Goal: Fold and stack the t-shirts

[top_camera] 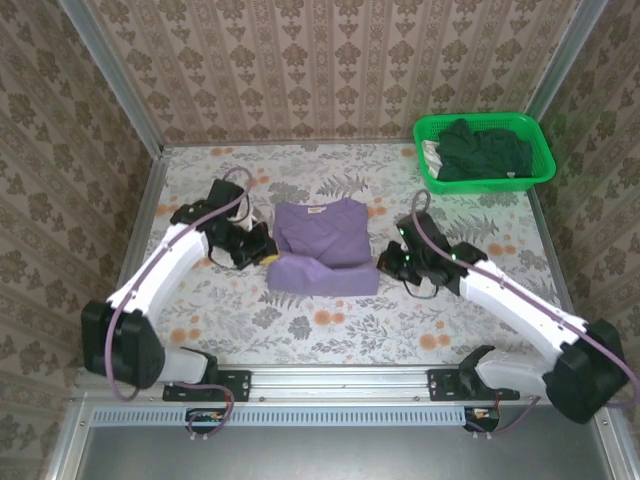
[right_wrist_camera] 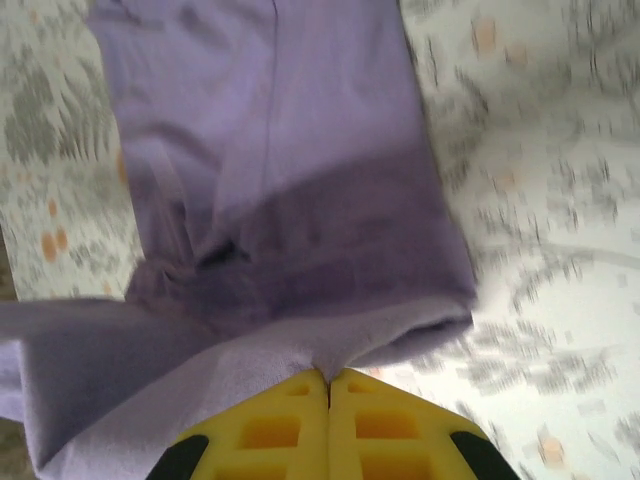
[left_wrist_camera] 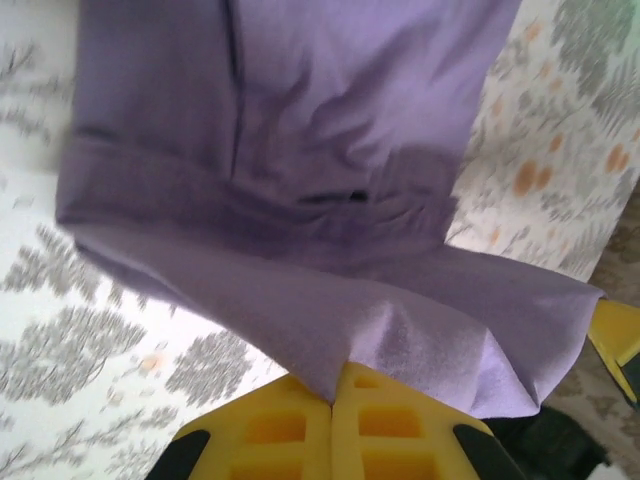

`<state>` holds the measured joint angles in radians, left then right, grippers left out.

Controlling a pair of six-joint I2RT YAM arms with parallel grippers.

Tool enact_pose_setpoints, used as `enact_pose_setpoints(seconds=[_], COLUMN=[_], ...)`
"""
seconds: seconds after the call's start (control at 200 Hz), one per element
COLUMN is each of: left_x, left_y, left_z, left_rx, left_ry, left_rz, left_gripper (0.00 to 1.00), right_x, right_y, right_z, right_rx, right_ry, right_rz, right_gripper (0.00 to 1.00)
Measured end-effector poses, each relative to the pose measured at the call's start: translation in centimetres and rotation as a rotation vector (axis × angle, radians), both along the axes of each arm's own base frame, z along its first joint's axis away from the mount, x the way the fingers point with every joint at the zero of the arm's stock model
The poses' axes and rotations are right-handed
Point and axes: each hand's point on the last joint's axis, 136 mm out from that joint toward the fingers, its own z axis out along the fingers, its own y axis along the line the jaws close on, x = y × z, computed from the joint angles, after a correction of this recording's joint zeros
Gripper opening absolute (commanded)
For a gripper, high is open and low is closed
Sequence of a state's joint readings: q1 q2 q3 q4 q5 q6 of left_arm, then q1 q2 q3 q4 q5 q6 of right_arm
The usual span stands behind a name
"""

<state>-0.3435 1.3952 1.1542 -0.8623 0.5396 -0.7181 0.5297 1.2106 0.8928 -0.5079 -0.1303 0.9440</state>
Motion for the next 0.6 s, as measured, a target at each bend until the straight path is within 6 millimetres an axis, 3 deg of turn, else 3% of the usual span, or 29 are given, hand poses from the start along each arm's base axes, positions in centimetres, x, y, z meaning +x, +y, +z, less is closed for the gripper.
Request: enact_pose_setpoints(seconds=[0.215, 0.4, 0.455, 0.52, 0.55, 0.6], left_x=[7.9, 14.0, 15.9, 18.3, 19.6, 22.0], left_y=[-0.1, 0.2, 0.2, 0.2, 0.3, 0.4], left_z=[0.3, -1.7, -2.6, -3.7, -4.4, -5.5], left_rx=[-0.036, -0.056, -0.058, -0.062, -0.064, -0.070], left_ry=[-0.021, 0.009, 0.017, 0.028, 0.034, 0.035], left_rz=[0.067, 0.112, 0.123, 0.144, 0.157, 0.181], left_gripper=[0.00, 0.00, 0.10, 0.16, 0.22, 0.42], right_x=[7.2, 13.9, 16.1, 18.4, 19.5, 21.8], right_y=[0.0, 1.0, 1.0, 0.8, 0.7, 0.5], right_z=[-0.3, -1.4, -2.0, -3.0, -3.5, -4.6], right_rx=[-0.034, -0.052, -0.055, -0.054, -0.051, -0.036], right_ry=[0.022, 0.040, 0.046, 0.060, 0.070, 0.092], right_rz=[-0.064, -0.079, -0.093, -0.114, -0.128, -0.153], right_gripper=[0.00, 0.00, 0.00, 0.00, 0.10, 0.34])
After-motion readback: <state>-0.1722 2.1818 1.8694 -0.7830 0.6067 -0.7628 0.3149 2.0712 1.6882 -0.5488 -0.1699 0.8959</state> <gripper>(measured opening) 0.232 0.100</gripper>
